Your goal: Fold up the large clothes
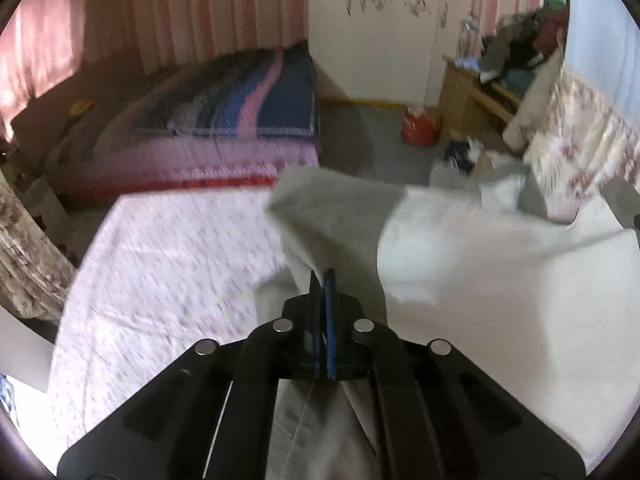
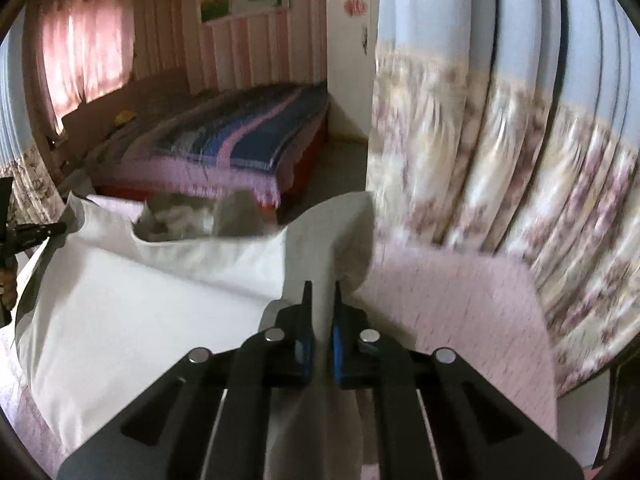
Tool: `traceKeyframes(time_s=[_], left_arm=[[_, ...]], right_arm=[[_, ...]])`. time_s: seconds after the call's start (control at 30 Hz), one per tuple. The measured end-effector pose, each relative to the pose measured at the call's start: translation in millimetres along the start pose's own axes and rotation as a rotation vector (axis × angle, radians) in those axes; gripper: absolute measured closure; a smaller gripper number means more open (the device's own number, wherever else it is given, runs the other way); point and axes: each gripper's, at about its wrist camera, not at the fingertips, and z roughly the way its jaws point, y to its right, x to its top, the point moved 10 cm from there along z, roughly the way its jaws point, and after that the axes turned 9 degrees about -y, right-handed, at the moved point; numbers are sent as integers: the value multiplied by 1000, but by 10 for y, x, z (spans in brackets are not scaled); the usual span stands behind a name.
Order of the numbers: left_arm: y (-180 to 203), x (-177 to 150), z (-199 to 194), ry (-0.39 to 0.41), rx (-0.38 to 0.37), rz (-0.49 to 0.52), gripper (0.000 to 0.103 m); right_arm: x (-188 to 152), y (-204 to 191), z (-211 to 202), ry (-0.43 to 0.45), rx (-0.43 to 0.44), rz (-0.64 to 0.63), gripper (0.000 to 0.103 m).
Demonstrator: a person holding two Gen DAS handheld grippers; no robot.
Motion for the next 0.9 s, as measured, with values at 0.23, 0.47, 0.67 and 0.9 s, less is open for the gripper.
traceKeyframes(time_s=[0.23, 0.47, 0.67, 0.9], left_arm=[[75, 528, -250, 133, 92, 22, 102], [-166, 471, 348, 26, 239, -48, 101], [-488, -5, 867, -124, 253, -119, 72], [-649, 36, 442, -69, 218, -137, 35]], right_arm=[[391, 61, -29, 101, -88, 9, 97], [196, 204, 713, -81, -204, 26, 92], [-118, 398, 1009, -179, -241, 97, 48], [-60, 451, 425, -110, -252, 99, 24]])
